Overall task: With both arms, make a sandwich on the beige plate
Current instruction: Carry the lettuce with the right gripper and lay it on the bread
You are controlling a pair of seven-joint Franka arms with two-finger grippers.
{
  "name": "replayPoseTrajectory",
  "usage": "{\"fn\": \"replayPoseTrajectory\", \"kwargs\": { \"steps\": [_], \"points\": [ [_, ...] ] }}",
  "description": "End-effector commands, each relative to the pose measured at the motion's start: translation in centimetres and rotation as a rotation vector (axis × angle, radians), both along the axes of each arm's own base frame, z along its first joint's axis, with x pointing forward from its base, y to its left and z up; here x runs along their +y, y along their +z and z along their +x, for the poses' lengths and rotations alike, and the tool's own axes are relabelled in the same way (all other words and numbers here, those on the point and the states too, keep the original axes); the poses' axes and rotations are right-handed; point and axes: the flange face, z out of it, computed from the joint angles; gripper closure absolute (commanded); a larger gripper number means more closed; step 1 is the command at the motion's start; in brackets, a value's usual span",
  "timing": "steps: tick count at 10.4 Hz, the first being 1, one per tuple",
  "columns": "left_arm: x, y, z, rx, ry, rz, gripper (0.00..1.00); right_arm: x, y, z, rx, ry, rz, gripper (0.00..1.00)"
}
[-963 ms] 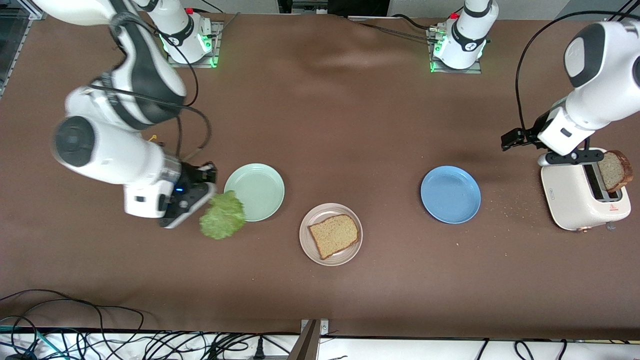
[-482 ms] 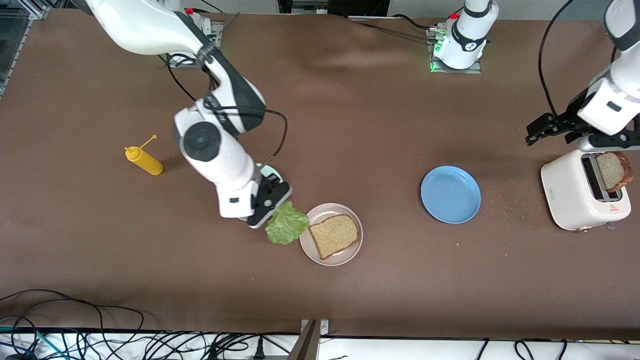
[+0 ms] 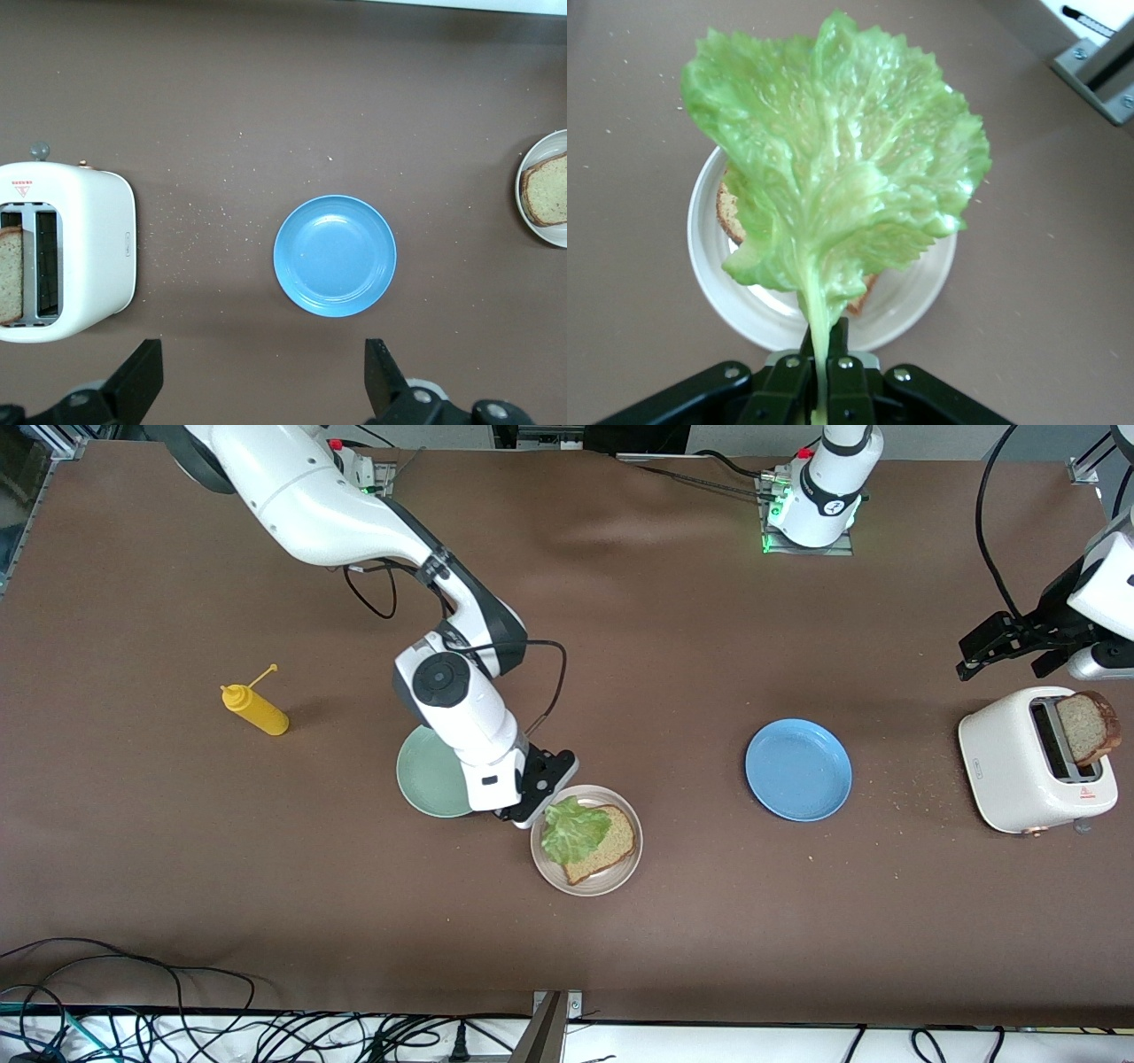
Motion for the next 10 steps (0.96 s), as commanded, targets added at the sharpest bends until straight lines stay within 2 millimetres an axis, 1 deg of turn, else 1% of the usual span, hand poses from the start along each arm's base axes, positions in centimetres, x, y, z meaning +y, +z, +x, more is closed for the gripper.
{"fn": "replayPoseTrajectory", "kwargs": {
  "steps": [1, 2, 4, 5, 6, 7, 8, 9, 10],
  "points": [
    [-0.5, -0.3, 2.6, 0.065, -0.012, 0.020, 0.00, 2.4, -3.4, -0.8, -0.104, 0.032, -0.039, 1.00],
    [-0.9, -0.7, 3.4, 0.102, -0.018, 0.021, 0.00, 3.3, -4.1, -0.8, -0.122, 0.042, -0.050, 1.00],
    [-1.6, -1.6, 4.1, 0.136, -0.029, 0.019, 0.00, 3.7, -5.9, 0.2, -0.148, 0.041, -0.037, 1.00],
    [-1.6, -1.7, 4.2, 0.136, -0.026, -0.004, 0.00, 3.7, -6.3, 0.6, -0.162, 0.036, -0.024, 1.00],
    [-1.3, -1.5, 4.2, 0.133, -0.019, -0.009, 0.00, 3.7, -6.3, 0.6, -0.165, 0.036, -0.022, 1.00],
    [-1.5, -1.4, 4.3, 0.130, -0.022, -0.010, 0.00, 3.6, -6.3, 0.7, -0.164, 0.033, -0.021, 1.00],
    [-1.7, -1.6, 4.4, 0.133, -0.024, -0.009, 0.00, 3.5, -6.3, 0.8, -0.163, 0.028, -0.018, 0.96],
    [-1.8, -1.8, 4.3, 0.142, -0.025, -0.010, 0.00, 3.6, -6.3, 0.7, -0.160, 0.025, -0.013, 0.62],
    [-1.7, -1.8, 4.2, 0.151, -0.024, -0.008, 0.00, 3.7, -6.3, 0.6, -0.156, 0.017, -0.009, 0.54]
  ]
}}
